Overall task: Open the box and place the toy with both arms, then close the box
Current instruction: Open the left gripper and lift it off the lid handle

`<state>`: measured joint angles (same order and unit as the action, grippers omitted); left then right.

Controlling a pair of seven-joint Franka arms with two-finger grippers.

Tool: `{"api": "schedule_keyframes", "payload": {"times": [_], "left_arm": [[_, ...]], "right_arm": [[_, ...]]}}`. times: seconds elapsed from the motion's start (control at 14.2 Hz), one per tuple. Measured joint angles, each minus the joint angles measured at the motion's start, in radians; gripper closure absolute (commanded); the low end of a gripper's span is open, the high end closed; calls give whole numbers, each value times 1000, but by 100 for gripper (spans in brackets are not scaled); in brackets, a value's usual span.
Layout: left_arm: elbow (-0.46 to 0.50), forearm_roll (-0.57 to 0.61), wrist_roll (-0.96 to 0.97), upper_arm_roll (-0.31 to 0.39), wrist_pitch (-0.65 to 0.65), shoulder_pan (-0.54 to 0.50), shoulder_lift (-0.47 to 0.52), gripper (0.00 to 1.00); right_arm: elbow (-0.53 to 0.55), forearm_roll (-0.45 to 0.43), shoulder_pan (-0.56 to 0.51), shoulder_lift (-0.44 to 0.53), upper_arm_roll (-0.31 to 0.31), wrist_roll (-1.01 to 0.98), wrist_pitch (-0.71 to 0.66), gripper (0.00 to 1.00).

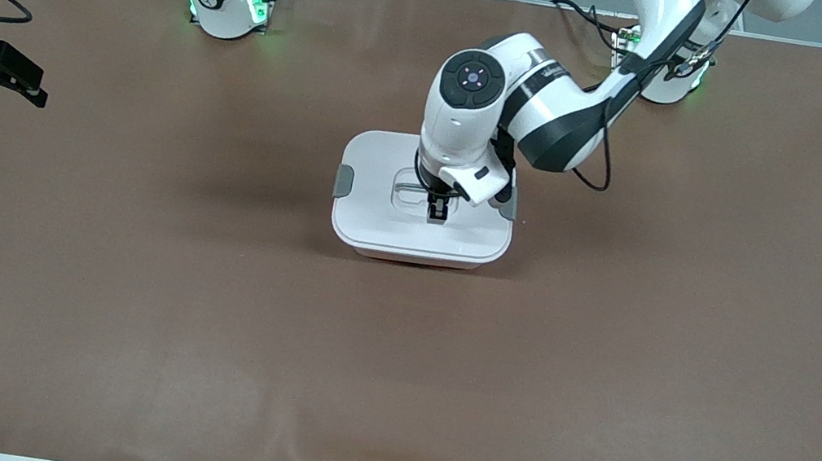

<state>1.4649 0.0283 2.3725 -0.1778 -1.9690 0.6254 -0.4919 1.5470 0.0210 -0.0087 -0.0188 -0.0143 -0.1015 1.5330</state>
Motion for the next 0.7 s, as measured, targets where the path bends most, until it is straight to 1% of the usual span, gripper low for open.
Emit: {"api": "schedule_keyframes", "payload": {"times": [0.14, 0.42, 0.7], "left_arm": [[-20, 0, -85, 3, 32, -29, 19, 0], [-26, 1, -252, 5, 38, -112, 50, 0], [-28, 1, -374, 5, 38, -162, 68, 0]], "right_arm": [[-8, 0, 0, 0, 0, 0, 0, 0], [-12, -1, 0, 0, 0, 0, -2, 0], [-12, -1, 0, 0, 0, 0, -4, 0]]}}
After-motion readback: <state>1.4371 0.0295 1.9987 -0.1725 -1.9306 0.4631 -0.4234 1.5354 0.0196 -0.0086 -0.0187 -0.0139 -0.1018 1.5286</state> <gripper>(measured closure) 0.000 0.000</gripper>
